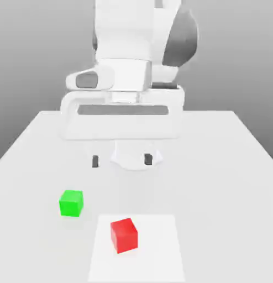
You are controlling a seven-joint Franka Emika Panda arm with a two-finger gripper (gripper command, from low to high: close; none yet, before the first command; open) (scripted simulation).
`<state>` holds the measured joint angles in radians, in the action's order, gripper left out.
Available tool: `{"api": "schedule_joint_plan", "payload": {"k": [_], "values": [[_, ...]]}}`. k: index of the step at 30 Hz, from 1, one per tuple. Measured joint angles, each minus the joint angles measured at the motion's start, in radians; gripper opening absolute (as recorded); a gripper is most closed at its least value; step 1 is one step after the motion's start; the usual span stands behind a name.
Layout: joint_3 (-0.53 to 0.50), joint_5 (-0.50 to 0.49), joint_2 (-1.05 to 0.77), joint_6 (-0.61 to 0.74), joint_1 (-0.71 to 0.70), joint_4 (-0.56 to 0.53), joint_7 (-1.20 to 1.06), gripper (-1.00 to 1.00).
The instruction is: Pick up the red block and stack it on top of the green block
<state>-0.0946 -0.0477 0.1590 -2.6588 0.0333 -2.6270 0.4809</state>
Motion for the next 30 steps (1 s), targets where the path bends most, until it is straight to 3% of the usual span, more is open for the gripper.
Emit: {"api": "schedule_joint_plan", "payload": {"k": [5, 11, 12, 19, 26, 30], "values": [[-0.004, 0.051, -0.182, -0.104, -0.005, -0.087, -0.132, 0.0], [0.039, 0.114, -0.4, -0.282, -0.036, -0.073, -0.193, 0.0], [0.045, 0.119, -0.423, -0.301, -0.041, -0.07, -0.197, -1.0], [0.047, 0.116, -0.422, -0.3, -0.042, -0.07, -0.194, -1.0], [0.025, 0.062, -0.229, -0.136, -0.037, -0.1, -0.157, -1.0], [-0.036, 0.006, -0.081, -0.078, -0.199, -0.188, -0.266, -1.0]]}}
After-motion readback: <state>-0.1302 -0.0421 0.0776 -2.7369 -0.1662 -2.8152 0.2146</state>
